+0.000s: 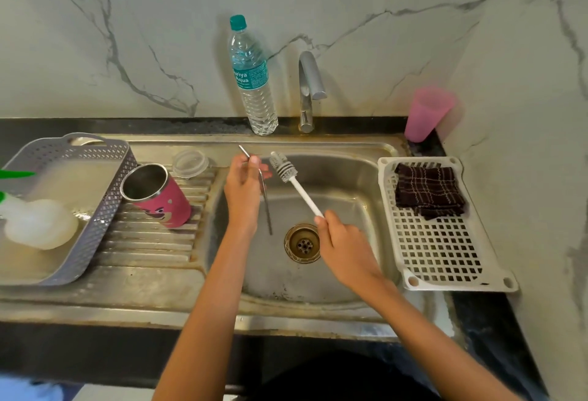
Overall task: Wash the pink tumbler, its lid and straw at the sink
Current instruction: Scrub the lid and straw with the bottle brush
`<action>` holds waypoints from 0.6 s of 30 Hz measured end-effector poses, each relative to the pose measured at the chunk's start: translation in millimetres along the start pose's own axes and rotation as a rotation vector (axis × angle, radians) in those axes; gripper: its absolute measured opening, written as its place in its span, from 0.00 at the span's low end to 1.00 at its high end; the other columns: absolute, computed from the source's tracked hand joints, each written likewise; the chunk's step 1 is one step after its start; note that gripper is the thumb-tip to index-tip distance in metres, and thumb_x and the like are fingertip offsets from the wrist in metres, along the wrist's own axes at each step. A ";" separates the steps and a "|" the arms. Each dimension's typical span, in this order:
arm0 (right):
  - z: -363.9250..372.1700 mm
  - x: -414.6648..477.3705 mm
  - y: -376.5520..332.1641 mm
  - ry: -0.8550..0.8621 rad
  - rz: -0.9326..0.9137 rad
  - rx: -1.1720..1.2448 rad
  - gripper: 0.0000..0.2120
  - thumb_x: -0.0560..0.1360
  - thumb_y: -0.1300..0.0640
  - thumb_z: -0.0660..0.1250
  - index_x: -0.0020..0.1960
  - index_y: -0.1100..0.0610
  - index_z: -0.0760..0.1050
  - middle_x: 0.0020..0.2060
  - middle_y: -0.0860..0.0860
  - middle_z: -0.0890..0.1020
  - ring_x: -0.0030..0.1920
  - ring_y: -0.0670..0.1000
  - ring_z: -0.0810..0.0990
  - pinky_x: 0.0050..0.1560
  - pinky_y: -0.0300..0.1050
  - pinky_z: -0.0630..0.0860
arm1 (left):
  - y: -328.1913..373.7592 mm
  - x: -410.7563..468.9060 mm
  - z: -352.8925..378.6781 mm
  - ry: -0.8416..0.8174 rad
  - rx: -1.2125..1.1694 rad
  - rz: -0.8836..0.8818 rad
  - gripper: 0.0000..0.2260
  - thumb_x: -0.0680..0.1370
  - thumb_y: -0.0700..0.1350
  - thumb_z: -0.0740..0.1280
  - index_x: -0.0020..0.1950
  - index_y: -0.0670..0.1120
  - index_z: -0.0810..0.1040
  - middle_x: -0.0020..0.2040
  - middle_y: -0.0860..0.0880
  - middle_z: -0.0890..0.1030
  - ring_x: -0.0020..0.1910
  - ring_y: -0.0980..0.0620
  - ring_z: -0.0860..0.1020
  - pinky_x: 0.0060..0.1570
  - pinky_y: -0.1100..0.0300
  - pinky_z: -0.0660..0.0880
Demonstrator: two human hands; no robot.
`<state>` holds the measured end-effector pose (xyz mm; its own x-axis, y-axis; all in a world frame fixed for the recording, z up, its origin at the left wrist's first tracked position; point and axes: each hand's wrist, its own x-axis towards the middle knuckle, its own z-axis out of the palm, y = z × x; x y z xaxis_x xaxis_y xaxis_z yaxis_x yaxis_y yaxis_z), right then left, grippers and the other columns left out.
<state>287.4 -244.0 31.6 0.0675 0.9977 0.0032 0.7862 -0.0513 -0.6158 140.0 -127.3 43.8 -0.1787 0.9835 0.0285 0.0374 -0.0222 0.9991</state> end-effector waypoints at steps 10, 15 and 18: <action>-12.4 11.8 8.4 0.046 0.034 -0.165 0.15 0.84 0.49 0.46 0.52 0.56 0.67 0.28 0.48 0.73 0.27 0.51 0.74 0.30 0.47 0.74 | -9.4 12.1 13.6 -0.427 0.215 -0.068 0.11 0.85 0.40 0.55 0.60 0.46 0.76 0.40 0.53 0.72 0.36 0.60 0.69 0.40 0.64 0.66; -26.0 27.2 16.6 0.101 0.083 -0.176 0.14 0.84 0.50 0.47 0.52 0.57 0.67 0.29 0.48 0.73 0.26 0.47 0.72 0.25 0.38 0.64 | -12.4 12.6 4.2 -0.408 0.160 -0.099 0.11 0.84 0.38 0.56 0.62 0.45 0.76 0.39 0.52 0.74 0.34 0.60 0.68 0.34 0.68 0.66; -19.0 12.7 3.1 -0.025 -0.022 -0.244 0.14 0.84 0.50 0.47 0.53 0.56 0.68 0.27 0.45 0.71 0.23 0.44 0.69 0.26 0.38 0.66 | -12.8 18.6 -0.5 -0.389 0.141 -0.108 0.10 0.84 0.36 0.56 0.58 0.43 0.75 0.39 0.50 0.76 0.31 0.61 0.69 0.32 0.66 0.65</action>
<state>302.3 -232.3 44.7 0.0355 0.9993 -0.0069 0.9126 -0.0353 -0.4074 135.8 -108.7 31.5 0.1939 0.9740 -0.1171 0.1777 0.0825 0.9806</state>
